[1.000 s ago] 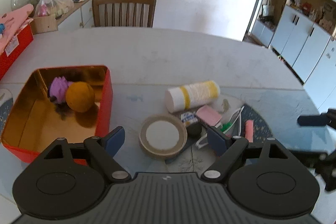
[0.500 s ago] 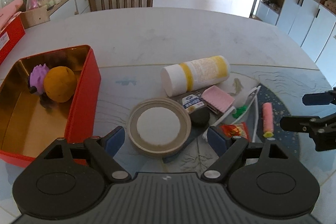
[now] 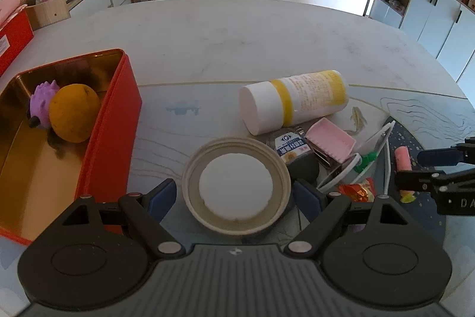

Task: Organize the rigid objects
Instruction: 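Grasp the pink tube with the right tool while the left tool grasps the round lid, then carry the pink tube and round lid into the red tin and release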

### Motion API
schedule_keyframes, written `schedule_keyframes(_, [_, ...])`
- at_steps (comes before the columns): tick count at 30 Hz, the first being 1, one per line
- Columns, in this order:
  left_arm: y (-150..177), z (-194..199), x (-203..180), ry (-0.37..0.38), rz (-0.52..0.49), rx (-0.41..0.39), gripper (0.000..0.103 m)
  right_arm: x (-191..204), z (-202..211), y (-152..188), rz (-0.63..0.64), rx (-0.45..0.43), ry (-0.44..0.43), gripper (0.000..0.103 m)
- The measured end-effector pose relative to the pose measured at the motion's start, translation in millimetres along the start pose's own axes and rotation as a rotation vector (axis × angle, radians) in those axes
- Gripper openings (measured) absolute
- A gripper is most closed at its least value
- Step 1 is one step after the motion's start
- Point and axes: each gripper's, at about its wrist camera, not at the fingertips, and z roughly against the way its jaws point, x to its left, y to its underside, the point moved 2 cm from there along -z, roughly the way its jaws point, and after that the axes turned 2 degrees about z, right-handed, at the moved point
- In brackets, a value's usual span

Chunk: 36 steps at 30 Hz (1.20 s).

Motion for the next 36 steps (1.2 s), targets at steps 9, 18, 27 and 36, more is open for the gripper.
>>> schedule_keyframes(9, [-0.8,-9.0,-2.2,-0.018,-0.036,0.003,0.084,3.8,-3.4,-1.4,0.055,-0.002,0.035,0.027])
schedule_keyframes(18, [1.2,-8.1,-5.3,-0.021,-0.048,-0.001,0.077,7.7,-2.6,0.7,0.083,-0.015,0.056,0.015])
schedule_keyframes(27, [1.6,8.6,-5.2,-0.007,-0.025,-0.016,0.077,7.0,19.1,4.1,0.029,-0.045,0.041,0.015])
schedule_keyframes(36, [-6.0,43.5,-6.3,0.009,0.005,-0.028,0.077,21.4,61.3,-5.2,0.039,-0.106,-0.012,0.015])
